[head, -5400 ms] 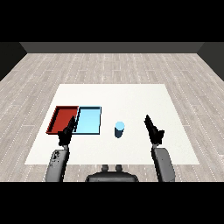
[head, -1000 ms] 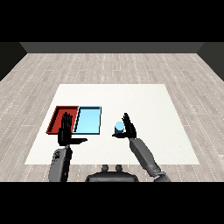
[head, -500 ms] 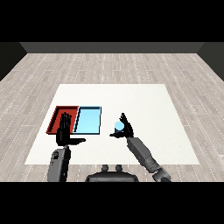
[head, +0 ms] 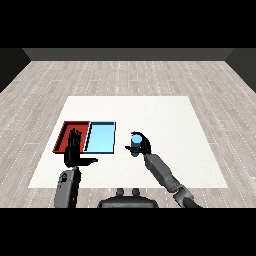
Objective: Pick the blue can and put it in the blue box
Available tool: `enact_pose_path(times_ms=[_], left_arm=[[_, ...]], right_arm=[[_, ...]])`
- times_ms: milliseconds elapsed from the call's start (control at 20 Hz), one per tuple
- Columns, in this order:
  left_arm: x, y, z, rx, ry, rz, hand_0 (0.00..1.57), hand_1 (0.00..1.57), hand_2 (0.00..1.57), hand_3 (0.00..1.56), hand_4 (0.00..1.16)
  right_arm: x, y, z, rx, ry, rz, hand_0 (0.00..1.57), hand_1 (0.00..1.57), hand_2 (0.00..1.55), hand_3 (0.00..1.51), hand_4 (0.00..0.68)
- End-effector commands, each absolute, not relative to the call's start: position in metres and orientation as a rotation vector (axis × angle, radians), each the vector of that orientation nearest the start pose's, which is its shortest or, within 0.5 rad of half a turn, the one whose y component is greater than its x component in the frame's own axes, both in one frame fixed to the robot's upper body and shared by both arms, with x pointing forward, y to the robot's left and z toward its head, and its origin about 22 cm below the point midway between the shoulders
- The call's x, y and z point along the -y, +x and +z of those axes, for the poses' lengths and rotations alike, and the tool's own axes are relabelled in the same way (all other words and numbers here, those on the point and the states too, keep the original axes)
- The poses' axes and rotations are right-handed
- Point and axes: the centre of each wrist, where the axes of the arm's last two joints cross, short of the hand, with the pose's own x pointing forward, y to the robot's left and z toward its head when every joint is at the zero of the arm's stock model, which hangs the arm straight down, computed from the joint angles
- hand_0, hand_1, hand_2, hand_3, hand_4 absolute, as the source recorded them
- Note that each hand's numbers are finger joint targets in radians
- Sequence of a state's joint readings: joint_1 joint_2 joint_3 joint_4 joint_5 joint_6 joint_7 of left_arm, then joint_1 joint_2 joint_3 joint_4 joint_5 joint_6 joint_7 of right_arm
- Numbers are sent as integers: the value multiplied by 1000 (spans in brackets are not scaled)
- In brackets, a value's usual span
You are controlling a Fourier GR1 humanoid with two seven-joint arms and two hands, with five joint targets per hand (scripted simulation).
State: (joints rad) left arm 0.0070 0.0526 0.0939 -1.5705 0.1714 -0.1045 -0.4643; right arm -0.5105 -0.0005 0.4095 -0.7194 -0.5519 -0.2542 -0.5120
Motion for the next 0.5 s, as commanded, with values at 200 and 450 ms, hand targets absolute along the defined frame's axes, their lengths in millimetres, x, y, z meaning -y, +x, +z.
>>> enact_pose_path(times_ms=[200, 450], left_arm=[[-265, 232, 18, 2055, -100, 119, 0, 0, 0, 0, 0], [-250, 229, 8, 2027, -110, 90, 0, 0, 0, 0, 0]], right_arm=[[101, 318, -66, 1542, 118, 35, 1559, 1559, 1492, 1442, 683], [98, 320, -50, 1643, 137, 35, 1524, 1524, 1468, 1420, 659]])
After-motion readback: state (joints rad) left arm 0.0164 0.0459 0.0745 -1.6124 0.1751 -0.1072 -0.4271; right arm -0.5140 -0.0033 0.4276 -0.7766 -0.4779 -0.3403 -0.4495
